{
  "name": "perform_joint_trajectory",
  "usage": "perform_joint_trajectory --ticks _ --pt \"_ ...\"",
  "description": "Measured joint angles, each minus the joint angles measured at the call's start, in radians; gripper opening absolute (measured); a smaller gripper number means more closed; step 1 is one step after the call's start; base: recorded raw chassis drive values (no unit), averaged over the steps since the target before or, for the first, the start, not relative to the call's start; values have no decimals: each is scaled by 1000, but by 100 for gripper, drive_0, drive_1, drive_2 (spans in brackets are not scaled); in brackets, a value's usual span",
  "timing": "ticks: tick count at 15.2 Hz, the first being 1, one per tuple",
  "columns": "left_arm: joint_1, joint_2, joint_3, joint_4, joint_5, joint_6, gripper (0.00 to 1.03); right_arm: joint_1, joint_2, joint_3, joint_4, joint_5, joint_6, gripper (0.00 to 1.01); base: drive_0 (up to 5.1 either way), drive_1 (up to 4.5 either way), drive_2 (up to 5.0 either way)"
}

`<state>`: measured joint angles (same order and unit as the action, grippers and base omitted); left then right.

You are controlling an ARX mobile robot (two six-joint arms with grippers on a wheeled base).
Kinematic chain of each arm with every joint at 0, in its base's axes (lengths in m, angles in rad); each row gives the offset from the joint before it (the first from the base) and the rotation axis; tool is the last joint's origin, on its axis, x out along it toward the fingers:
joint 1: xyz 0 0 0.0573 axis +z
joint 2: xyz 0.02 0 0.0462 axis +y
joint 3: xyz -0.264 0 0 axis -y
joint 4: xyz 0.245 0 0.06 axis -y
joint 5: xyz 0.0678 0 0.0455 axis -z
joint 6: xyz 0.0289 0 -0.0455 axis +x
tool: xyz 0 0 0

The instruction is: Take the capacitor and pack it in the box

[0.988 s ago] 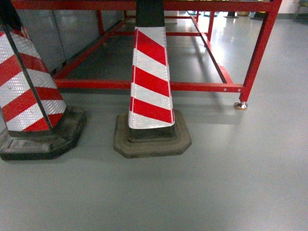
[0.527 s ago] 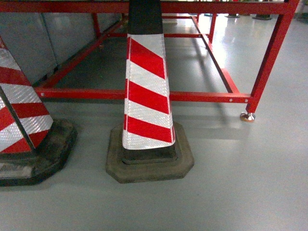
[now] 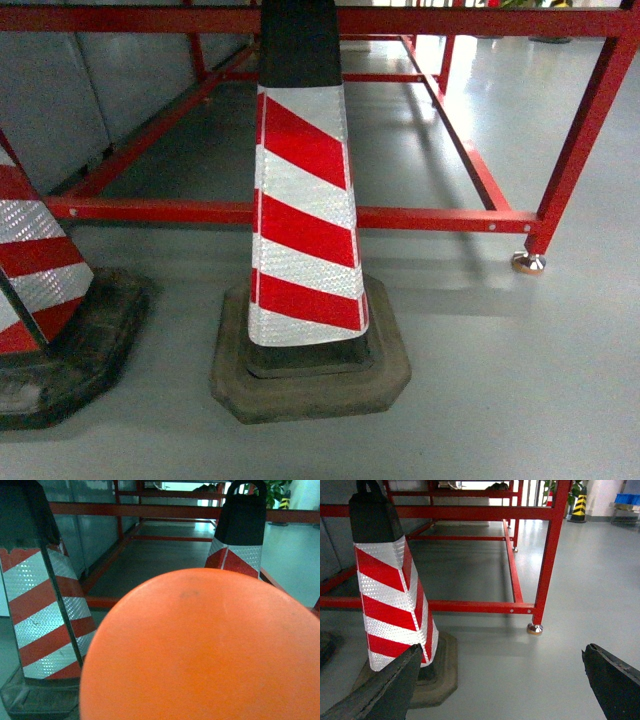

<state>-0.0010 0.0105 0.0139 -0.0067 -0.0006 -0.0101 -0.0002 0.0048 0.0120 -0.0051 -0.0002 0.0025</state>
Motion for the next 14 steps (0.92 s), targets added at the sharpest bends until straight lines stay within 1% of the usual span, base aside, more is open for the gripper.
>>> perform_joint_trajectory --ticks 8,14 --pt "0 0 0 -1 0 0 43 0 0 0 -1 0 0 98 9 427 -409" --pt "0 0 0 0 -1 5 43 0 0 0 0 -2 -2 98 0 0 0"
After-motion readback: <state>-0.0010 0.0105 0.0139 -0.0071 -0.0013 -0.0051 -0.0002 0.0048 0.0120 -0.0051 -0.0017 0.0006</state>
